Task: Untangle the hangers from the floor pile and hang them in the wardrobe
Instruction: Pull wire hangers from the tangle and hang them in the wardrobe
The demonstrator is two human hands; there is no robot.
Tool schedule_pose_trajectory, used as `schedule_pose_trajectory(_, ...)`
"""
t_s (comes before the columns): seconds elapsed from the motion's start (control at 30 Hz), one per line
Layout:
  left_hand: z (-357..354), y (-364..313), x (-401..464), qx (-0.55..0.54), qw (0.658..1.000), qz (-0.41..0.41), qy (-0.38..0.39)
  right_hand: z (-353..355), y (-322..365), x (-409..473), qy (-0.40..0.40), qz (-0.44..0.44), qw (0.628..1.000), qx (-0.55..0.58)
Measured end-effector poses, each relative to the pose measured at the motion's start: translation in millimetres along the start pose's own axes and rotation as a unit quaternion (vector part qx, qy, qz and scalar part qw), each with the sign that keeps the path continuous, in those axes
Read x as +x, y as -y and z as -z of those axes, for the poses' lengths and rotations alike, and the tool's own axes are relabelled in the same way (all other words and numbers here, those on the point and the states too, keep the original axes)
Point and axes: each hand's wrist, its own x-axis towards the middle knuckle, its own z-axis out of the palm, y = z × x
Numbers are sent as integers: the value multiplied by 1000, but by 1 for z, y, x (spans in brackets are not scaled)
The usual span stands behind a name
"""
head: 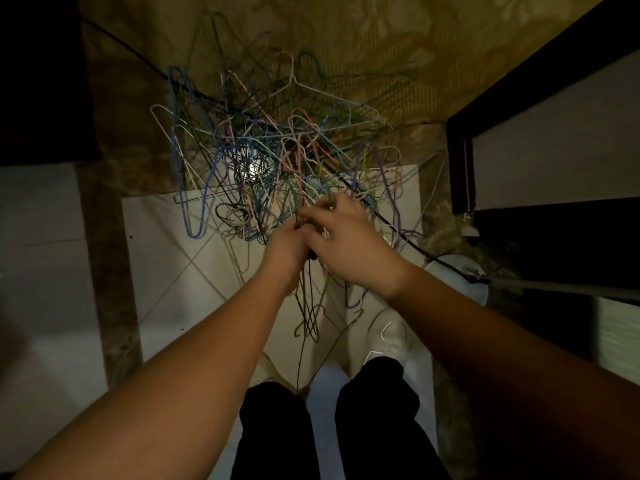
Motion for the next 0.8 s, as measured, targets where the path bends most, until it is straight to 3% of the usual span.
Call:
schedule_pose_trajectory(0.13, 9, 0, 2, 71, 995, -57, -47, 4, -27, -18, -137, -4, 973, 188)
schedule_pose_trajectory(0.2, 17, 1, 6, 52, 993, -59, -93, -3, -64, -25, -208, -90, 950, 216)
schedule_pose_trajectory(0.27, 27, 3, 11, 11, 992, -61, -107, -18, -108, -30, -220, -176, 941, 186)
schedule_pose_trajectory(0.37, 35, 6, 16, -14, 992, -71, -108, -49, -164, -30, -81, -261, 958, 91)
schedule_pose_trajectory(0.43, 39, 9, 21, -15, 992, -75, -105, -69, -182, -23, 34, -341, 937, 72)
schedule_pose_trajectory(0.5, 45, 13, 26, -28, 991, -72, -105, -83, -186, -7, 61, -381, 919, 86)
schedule_pose_trajectory(0.63, 65, 17, 38, -70, 992, -55, -87, -119, -174, 23, 54, -315, 943, 90)
schedule_pose_trajectory(0.8, 83, 14, 46, -93, 991, -39, -93, -172, -160, 10, 272, -206, 938, 59)
